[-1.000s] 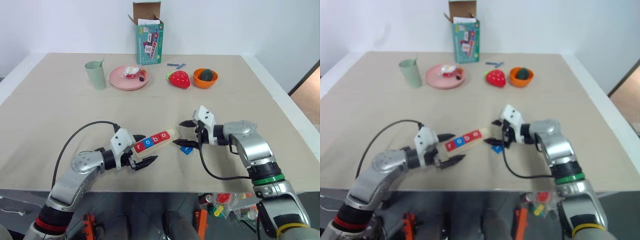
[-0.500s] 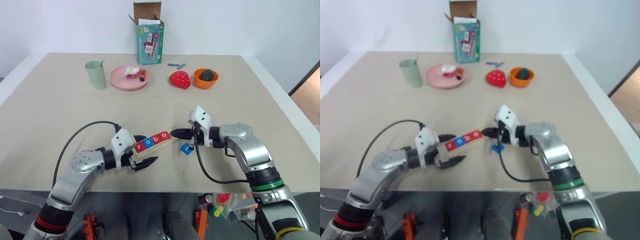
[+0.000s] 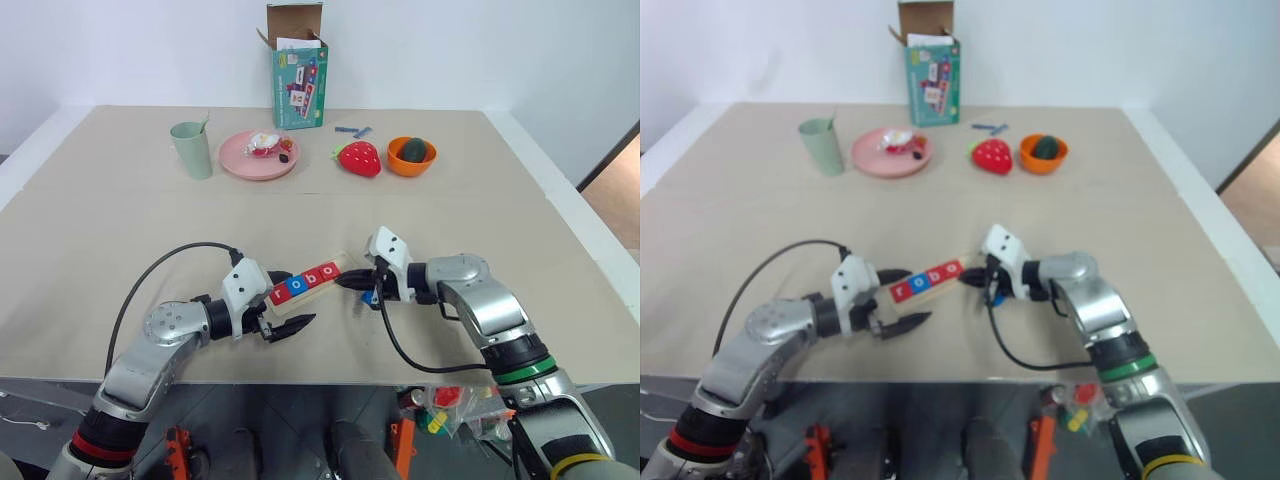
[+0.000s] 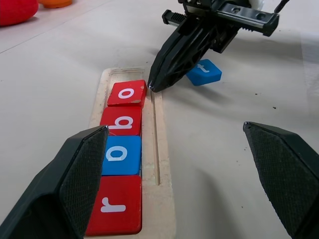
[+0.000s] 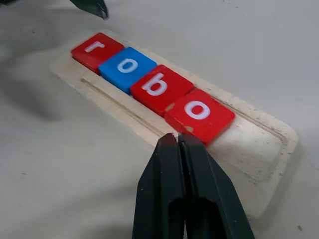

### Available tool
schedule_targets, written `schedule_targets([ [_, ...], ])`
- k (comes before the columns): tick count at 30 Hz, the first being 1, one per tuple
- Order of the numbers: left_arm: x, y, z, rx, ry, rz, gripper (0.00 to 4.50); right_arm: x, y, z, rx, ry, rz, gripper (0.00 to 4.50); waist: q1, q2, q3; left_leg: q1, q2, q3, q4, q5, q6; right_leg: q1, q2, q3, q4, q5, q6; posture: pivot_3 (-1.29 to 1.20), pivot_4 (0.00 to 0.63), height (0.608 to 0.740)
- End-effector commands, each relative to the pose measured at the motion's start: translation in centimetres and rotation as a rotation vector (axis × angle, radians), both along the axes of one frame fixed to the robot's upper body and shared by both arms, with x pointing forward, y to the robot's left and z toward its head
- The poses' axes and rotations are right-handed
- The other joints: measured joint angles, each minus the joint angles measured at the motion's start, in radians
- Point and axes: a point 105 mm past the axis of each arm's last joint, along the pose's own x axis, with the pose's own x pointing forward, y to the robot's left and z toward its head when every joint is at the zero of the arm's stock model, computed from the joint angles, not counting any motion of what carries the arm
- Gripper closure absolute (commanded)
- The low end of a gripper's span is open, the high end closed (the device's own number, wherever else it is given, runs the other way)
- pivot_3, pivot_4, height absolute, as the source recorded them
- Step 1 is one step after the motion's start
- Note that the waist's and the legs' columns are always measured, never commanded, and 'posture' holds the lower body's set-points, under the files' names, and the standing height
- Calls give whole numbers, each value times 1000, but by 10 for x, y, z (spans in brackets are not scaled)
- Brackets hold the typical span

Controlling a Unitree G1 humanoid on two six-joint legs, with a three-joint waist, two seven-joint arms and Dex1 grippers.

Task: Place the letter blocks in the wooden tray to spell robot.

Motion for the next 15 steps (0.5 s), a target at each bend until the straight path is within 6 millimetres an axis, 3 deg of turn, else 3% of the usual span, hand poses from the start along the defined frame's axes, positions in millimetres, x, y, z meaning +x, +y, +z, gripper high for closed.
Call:
schedule_targets([
  [1,-3,-3,9,-4,-47,-7,0,5,3,10,5,-51,11,4465,0,0,0,0,0,0,0,0,0,0,0,0,0,0,0,0,150,740],
  [15,-3,-4,8,1,-44,-10,0,14,11,13,10,-76,15,4465,0,0,0,0,0,0,0,0,0,0,0,0,0,0,0,0,150,740],
])
